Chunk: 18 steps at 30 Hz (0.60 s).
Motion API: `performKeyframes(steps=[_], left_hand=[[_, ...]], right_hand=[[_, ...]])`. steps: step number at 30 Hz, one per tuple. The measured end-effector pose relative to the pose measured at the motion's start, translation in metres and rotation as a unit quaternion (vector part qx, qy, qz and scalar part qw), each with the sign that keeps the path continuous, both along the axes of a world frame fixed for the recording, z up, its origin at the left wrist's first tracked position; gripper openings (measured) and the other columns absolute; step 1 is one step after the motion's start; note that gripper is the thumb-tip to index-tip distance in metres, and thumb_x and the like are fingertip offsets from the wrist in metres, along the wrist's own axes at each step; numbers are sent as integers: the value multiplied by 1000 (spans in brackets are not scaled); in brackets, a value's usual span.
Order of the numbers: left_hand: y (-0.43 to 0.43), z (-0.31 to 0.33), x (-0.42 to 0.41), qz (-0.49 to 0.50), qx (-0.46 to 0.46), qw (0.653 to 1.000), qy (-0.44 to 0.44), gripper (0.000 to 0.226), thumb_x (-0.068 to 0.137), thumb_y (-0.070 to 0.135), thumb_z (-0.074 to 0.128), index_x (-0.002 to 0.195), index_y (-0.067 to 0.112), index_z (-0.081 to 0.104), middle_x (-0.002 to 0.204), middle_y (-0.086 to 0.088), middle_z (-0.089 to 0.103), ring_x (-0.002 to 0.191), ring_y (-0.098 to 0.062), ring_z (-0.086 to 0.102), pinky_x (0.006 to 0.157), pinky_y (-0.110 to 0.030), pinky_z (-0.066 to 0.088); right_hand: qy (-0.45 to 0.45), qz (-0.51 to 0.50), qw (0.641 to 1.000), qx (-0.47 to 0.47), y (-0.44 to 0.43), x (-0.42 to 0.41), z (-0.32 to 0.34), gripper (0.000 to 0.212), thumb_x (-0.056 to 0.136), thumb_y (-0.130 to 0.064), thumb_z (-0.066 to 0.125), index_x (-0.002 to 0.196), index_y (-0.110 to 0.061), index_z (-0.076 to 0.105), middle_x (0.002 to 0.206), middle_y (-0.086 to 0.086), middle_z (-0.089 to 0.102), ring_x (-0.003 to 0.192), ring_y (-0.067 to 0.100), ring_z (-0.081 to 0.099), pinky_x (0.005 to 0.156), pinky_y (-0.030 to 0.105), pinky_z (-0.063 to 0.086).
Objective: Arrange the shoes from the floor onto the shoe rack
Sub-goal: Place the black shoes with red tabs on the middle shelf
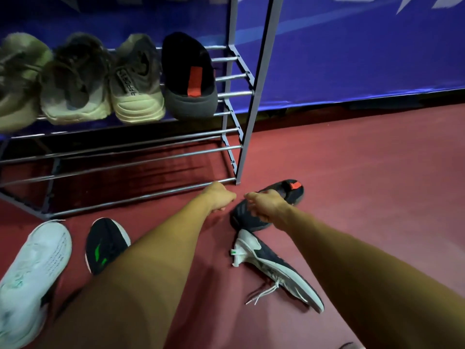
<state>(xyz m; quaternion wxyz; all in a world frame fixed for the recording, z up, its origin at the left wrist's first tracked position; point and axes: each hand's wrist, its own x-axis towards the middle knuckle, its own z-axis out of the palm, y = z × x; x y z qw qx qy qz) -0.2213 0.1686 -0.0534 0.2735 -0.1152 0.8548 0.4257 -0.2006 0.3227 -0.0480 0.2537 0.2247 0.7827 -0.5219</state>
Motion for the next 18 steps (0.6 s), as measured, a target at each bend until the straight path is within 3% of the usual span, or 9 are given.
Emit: performKeyframes(steps=[4, 7, 11, 15, 18], left_hand=[[17, -32, -4, -56, -38, 997, -38, 30, 84, 18, 58, 55, 10, 55, 48, -8, 50, 41, -22, 41, 46, -23, 33], [21, -49, -9, -70, -52, 995, -49, 18, 79, 12, 54, 64, 6, 61, 52, -12, 53, 48, -24, 44, 52, -26, 37], [17, -66, -14, -67, -85, 993, -57, 16, 83, 16, 58, 71, 7, 63, 59, -11, 59, 46, -22, 45, 45, -22, 32], [24, -80, -12, -22, -37, 993, -113, 10, 94, 16, 52, 104, 15, 51, 93, -15, 63, 64, -23, 60, 49, -22, 35], [34, -83, -10, -7, -11, 992, -129, 18, 99, 15, 41, 116, 20, 43, 106, -12, 61, 64, -14, 62, 39, -17, 34]], right_hand=[[-29, 8, 999, 15, 3, 0, -21, 26, 92, -18, 63, 68, -9, 59, 63, 9, 54, 48, 18, 47, 35, 17, 29], [-43, 18, 998, 30, 10, -1, -35, 25, 93, -15, 62, 69, -8, 58, 61, 8, 53, 47, 17, 46, 34, 15, 29], [-64, 9, 997, 49, 22, 4, -52, 23, 93, -14, 61, 71, -9, 57, 67, 10, 56, 48, 18, 45, 34, 13, 27], [-90, 5, 994, 54, 32, 11, -67, 16, 93, -15, 61, 77, -10, 59, 64, 7, 56, 48, 18, 47, 36, 18, 32], [-96, 5, 994, 41, 33, 12, -68, 18, 93, -14, 60, 76, -11, 57, 61, 7, 54, 47, 18, 46, 38, 19, 32]])
